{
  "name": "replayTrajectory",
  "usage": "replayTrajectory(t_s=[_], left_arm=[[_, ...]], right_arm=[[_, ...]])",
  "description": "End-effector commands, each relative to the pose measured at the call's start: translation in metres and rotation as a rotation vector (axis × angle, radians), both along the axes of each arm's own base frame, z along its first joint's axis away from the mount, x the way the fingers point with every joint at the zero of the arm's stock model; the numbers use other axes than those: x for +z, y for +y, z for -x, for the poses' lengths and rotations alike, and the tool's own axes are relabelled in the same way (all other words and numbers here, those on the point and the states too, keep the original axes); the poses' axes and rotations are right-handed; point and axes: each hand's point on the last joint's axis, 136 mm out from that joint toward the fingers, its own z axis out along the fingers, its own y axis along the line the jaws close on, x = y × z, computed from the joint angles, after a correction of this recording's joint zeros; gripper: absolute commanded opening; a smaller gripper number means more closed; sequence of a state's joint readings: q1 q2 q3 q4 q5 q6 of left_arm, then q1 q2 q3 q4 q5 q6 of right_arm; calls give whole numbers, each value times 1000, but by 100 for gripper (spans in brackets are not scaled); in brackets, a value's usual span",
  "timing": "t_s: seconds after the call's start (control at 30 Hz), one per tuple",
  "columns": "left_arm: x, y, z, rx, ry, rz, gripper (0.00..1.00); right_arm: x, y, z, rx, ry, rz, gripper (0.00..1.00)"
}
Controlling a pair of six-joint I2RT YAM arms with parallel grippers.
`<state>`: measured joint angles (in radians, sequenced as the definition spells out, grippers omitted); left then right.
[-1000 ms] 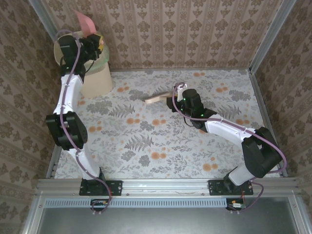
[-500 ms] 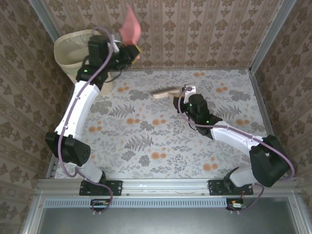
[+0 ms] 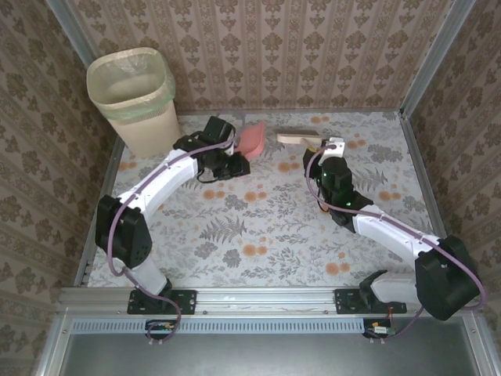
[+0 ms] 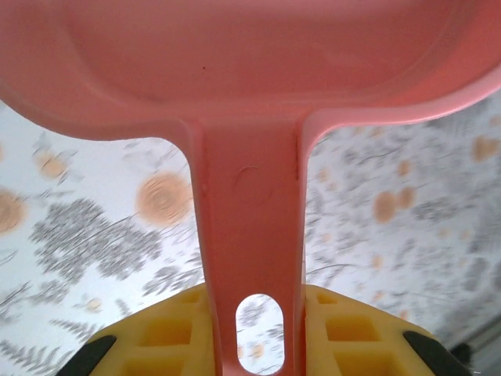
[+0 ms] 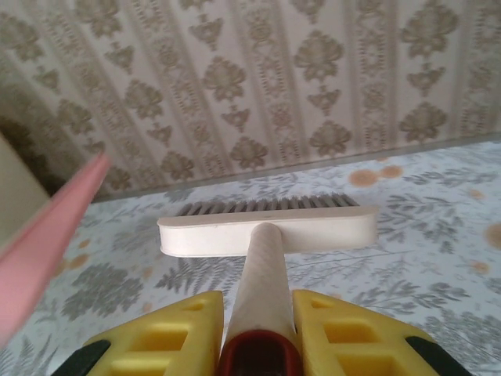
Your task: Sweep away the paper scraps from the table
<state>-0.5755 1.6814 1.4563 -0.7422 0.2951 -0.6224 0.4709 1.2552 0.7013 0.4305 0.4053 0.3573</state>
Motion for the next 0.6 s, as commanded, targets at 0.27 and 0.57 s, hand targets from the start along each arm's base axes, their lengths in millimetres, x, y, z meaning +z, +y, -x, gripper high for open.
replayTrajectory(t_s=[0.27,0.57], left_arm=[[-93,13,5,-65,146,-242,0],[-117,32,-34,-38,169,-371,1]], right_arm=[[6,-41,2,-211,-27,-79,0],[-9,-31,-17,-196,54,-33,0]])
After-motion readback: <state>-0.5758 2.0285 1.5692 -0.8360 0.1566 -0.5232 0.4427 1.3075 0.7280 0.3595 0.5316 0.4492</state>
